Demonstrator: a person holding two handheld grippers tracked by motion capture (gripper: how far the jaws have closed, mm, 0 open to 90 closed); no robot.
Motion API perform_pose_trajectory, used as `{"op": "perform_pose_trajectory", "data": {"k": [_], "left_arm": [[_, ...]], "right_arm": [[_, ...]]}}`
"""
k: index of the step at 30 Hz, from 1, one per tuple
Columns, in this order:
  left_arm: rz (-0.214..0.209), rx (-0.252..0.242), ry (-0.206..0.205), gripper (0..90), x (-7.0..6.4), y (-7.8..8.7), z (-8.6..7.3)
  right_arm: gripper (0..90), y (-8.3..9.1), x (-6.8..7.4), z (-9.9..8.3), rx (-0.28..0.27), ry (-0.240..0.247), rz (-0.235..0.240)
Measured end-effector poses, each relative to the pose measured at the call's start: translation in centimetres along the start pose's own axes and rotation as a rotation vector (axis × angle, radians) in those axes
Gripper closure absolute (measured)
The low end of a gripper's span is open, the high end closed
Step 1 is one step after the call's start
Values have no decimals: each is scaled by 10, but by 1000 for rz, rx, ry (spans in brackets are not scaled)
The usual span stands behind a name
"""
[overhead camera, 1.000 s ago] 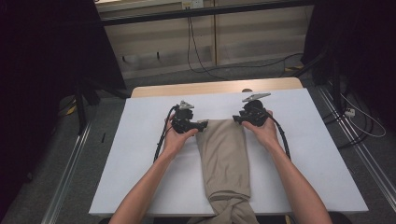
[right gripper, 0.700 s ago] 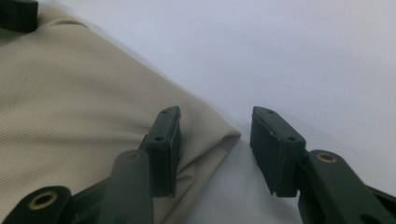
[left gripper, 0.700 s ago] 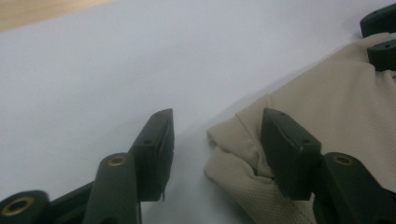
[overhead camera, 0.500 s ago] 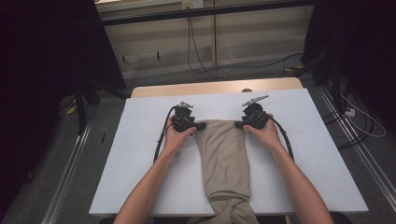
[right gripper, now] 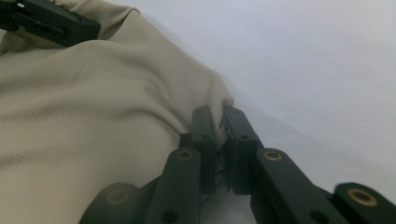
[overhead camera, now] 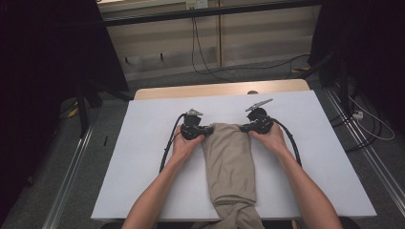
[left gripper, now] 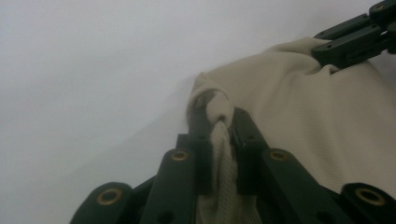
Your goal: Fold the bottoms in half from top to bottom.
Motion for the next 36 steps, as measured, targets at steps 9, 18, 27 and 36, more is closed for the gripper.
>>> {"op": "perform_pose_trajectory", "data": {"k": [9, 18, 27, 36], "left_arm": [[43, -137, 47, 832, 7, 39, 39], [84, -239, 52, 833, 19, 56, 93], [132, -279, 63, 834, 36, 52, 136], [146, -312, 40, 831, 45, 48, 182]], "right_arm": [[859, 33, 0, 37, -192, -81, -38], [860, 66, -5, 95, -303, -96, -92], [859, 75, -24, 139, -354, -120, -140], [858, 76, -52, 179, -379, -135, -196]]}}
Point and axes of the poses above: each handheld gripper's, and its own axes: y roughly backward along the jaws, z roughly out of its top, x roughly to its left, the point moved 8 cm from there along -y, roughly forward along the jaws
